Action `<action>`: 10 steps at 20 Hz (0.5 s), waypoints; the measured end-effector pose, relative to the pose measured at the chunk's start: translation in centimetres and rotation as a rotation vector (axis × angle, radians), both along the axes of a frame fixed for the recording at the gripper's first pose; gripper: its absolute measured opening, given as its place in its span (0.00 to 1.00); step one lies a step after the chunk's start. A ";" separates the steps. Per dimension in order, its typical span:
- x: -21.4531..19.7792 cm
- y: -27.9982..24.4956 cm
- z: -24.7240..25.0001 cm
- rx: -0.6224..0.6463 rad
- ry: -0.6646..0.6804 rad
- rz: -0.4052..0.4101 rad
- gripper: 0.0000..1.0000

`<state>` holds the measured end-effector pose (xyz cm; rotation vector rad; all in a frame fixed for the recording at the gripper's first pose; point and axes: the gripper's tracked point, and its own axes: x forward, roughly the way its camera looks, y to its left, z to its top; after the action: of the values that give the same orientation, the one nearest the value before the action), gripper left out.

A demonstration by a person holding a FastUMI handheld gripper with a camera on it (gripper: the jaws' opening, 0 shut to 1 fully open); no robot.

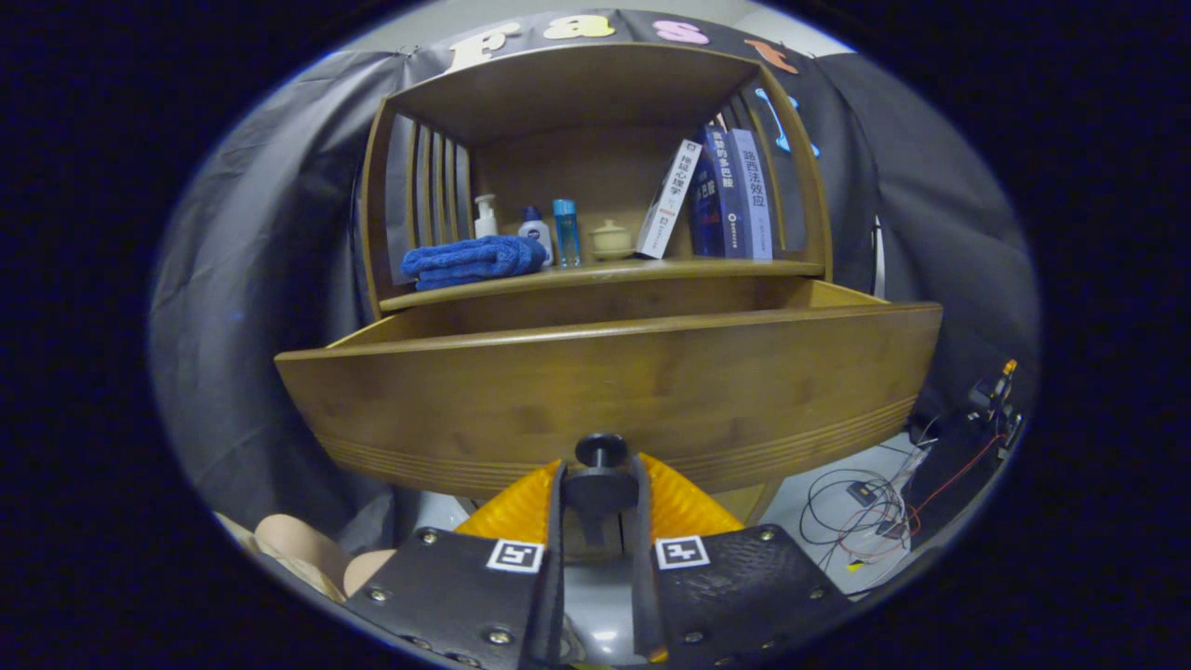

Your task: Pull open the drawer, take out the items inside it, and place them on the countertop above the cabinet.

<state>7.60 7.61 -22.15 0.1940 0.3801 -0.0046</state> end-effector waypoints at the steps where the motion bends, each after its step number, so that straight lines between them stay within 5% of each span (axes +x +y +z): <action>1: -0.1 0.1 -0.2 0.004 0.005 0.000 0.30; 10: -3.7 0.8 -0.3 0.010 0.042 0.015 0.30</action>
<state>3.86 8.43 -22.41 0.2013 0.4231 0.0076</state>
